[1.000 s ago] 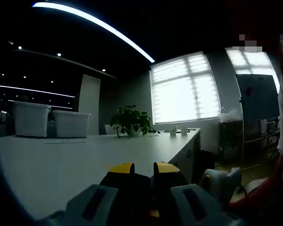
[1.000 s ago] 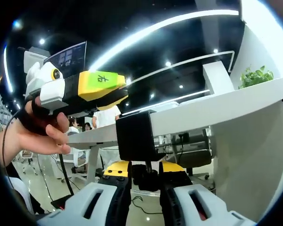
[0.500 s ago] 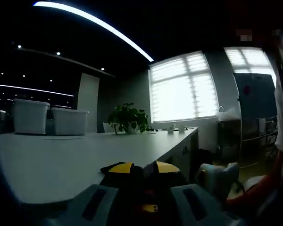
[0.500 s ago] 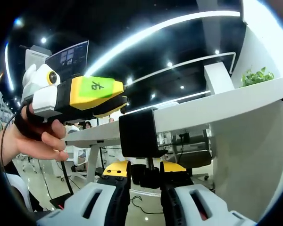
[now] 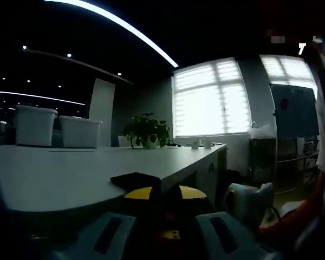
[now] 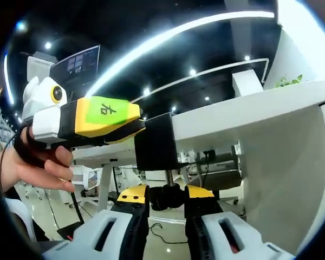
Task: Clamp the fixed fixture on the desktop, loosen the retaining clip, secure it to the edge of the desk, and tighten the retaining clip.
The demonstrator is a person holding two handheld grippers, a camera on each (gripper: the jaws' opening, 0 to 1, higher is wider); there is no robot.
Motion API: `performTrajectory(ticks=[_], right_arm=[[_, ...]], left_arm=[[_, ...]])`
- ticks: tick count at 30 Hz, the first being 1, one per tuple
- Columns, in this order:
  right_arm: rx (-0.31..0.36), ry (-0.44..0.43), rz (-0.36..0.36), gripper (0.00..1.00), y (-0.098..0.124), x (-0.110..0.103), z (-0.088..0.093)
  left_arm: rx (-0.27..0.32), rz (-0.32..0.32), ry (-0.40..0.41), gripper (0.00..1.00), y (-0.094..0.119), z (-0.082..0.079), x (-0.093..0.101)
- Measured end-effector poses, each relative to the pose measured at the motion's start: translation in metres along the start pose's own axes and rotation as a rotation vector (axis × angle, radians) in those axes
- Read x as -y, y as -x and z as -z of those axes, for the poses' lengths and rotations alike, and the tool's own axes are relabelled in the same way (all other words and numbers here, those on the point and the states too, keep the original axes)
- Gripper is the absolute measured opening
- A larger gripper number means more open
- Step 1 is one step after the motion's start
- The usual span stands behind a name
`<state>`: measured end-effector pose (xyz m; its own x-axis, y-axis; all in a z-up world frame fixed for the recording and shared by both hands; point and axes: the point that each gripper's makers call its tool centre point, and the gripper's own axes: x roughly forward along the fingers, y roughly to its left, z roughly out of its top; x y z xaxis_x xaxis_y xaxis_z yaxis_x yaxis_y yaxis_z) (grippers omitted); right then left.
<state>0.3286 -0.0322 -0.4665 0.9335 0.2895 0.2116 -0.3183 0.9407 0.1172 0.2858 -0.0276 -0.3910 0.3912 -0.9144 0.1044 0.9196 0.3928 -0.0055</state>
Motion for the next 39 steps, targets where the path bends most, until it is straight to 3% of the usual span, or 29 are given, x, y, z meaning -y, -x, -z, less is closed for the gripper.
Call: performTrajectory(ticks=[9, 17, 21, 28, 33, 34, 39], right_arm=[[0.013, -0.004, 0.011, 0.25, 0.0, 0.003, 0.002], [0.003, -0.011, 0.015, 0.25, 0.001, 0.003, 0.007], [0.007, -0.011, 0.021, 0.25, 0.002, 0.004, 0.006], [0.012, -0.014, 0.024, 0.25, 0.0, 0.004, 0.007], [0.019, 0.022, 0.031, 0.25, -0.002, 0.002, 0.006], [0.001, 0.041, 0.059, 0.25, -0.003, 0.007, 0.008], [0.002, 0.063, 0.048, 0.24, -0.004, 0.005, 0.007]], left_arm=[[-0.011, -0.004, 0.002, 0.16, -0.002, 0.008, -0.003], [0.012, -0.045, -0.027, 0.04, -0.003, 0.008, -0.013], [0.031, -0.048, 0.004, 0.02, -0.003, 0.006, -0.015], [0.038, -0.045, -0.031, 0.01, -0.005, 0.007, -0.013], [0.029, -0.034, -0.056, 0.01, -0.007, 0.007, -0.011], [0.029, -0.032, -0.057, 0.01, -0.007, 0.007, -0.011], [0.04, -0.048, -0.072, 0.01, -0.006, 0.008, -0.01]])
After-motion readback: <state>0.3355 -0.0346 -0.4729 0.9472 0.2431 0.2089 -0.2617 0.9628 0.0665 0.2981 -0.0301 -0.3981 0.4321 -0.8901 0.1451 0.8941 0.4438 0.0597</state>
